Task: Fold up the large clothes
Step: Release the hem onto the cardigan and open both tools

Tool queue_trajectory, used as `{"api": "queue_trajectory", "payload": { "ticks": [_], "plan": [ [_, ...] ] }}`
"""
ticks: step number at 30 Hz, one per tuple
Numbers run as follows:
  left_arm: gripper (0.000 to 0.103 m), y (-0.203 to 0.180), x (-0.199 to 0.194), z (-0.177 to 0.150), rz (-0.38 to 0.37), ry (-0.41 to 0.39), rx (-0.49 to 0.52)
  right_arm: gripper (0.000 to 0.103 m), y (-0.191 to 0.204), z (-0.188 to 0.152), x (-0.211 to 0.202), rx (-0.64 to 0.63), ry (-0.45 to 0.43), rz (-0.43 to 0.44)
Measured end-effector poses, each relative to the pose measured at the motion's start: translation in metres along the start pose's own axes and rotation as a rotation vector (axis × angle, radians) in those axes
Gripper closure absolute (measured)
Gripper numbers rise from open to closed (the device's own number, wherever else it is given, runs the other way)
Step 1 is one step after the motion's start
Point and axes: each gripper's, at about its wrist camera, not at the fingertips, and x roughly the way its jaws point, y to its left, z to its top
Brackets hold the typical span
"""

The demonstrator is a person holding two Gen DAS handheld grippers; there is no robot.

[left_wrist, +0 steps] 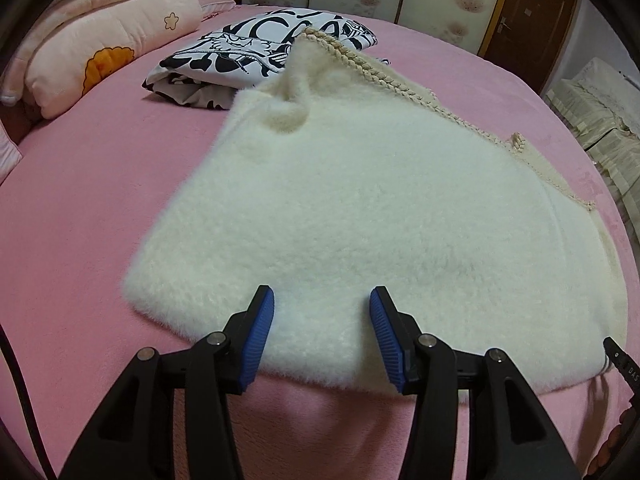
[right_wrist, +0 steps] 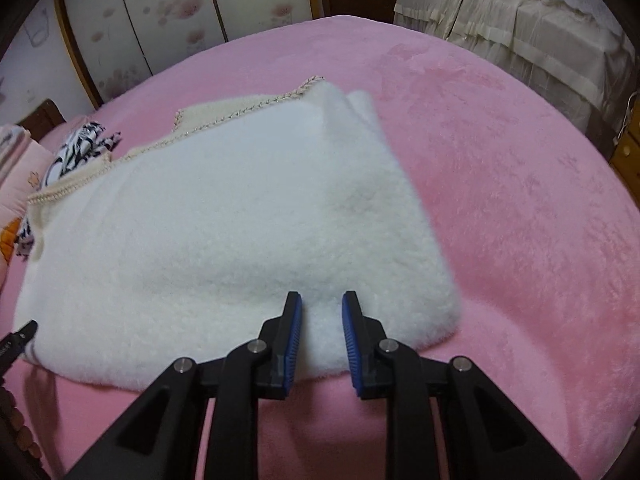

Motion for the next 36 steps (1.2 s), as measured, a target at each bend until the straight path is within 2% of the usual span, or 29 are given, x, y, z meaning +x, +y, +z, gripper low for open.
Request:
{"api": "queue_trajectory", "payload": {
  "ticks": [8, 10, 16, 18, 24, 31, 36],
  "plan": [
    [0.053, -0.001, -0.004, -0.001, -0.002, 0.013, 0.018, 0.077, -0.004, -0.008, -0.003, 0.033, 0.014, -0.004],
    [0.05, -0.001, -0.007, -0.001, -0.007, 0.018, 0.019, 0.076, -0.002, -0.006, -0.003, 0.036, 0.025, -0.01],
    [0.046, -0.006, -0.021, -0.004, -0.03, 0.026, 0.028, 0.063, 0.003, -0.005, -0.008, 0.019, 0.05, 0.001],
    [0.045, -0.006, -0.028, -0.005, -0.04, 0.029, 0.029, 0.063, 0.006, -0.006, -0.014, 0.011, 0.053, 0.005],
    [0.04, -0.006, -0.056, -0.007, -0.082, 0.01, 0.026, 0.063, 0.015, -0.015, -0.039, 0.036, 0.066, 0.109],
    [0.034, -0.008, -0.093, -0.017, -0.132, -0.042, 0.055, 0.063, 0.05, -0.024, -0.08, -0.039, 0.009, 0.169],
    [0.027, -0.004, -0.103, -0.031, -0.183, -0.054, 0.064, 0.062, 0.076, -0.032, -0.105, -0.112, -0.061, 0.201]
  ]
}}
